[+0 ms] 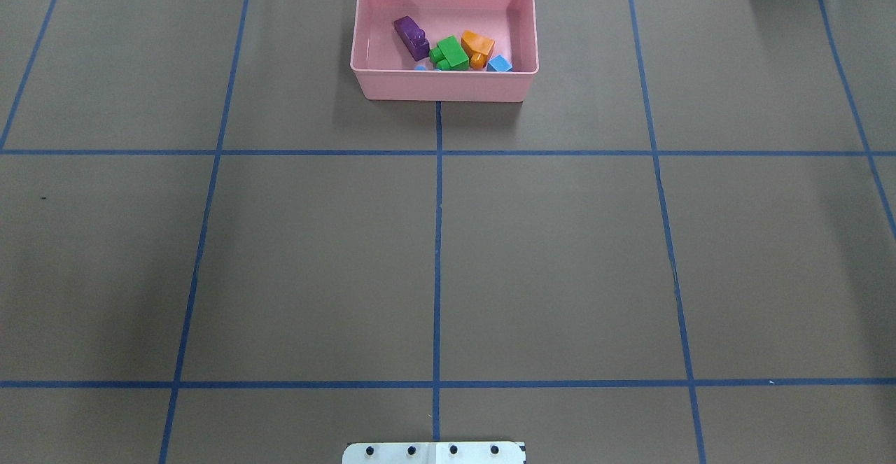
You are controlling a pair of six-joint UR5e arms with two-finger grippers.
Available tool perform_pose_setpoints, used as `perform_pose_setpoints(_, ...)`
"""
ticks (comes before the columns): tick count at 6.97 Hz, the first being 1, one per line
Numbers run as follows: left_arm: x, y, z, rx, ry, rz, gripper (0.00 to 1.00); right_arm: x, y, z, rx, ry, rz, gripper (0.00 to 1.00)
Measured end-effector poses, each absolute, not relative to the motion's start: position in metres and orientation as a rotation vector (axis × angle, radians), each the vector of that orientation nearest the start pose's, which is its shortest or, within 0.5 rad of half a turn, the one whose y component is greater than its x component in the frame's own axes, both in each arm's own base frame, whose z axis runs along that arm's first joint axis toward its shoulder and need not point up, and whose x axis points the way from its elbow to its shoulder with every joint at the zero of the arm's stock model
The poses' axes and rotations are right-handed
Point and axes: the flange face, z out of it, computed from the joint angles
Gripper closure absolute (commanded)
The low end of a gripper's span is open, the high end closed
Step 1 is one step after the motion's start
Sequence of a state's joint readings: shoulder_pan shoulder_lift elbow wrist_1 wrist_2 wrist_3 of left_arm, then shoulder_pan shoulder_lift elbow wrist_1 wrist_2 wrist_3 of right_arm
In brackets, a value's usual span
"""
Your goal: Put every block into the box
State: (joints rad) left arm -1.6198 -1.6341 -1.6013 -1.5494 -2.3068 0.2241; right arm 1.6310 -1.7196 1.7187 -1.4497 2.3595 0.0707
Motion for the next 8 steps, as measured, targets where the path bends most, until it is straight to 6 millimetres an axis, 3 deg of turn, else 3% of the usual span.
perform_pose_setpoints(3, -0.088, -0.491, 0.63, 0.126, 0.736, 0.135, 0.0, 0.082, -0.433, 0.641, 0.102, -0.794, 0.066, 0.0)
perform_pose_setpoints(6, -0.08, -0.493, 0.63, 0.128, 0.736, 0.112, 0.0, 0.081, -0.429, 0.643, 0.094, -0.801, 0.069, 0.0)
perform_pose_setpoints(8, -0.074, -0.494, 0.629, 0.126, 0.738, 0.121, 0.0, 0.08, -0.43, 0.631, 0.086, -0.808, 0.072, 0.0)
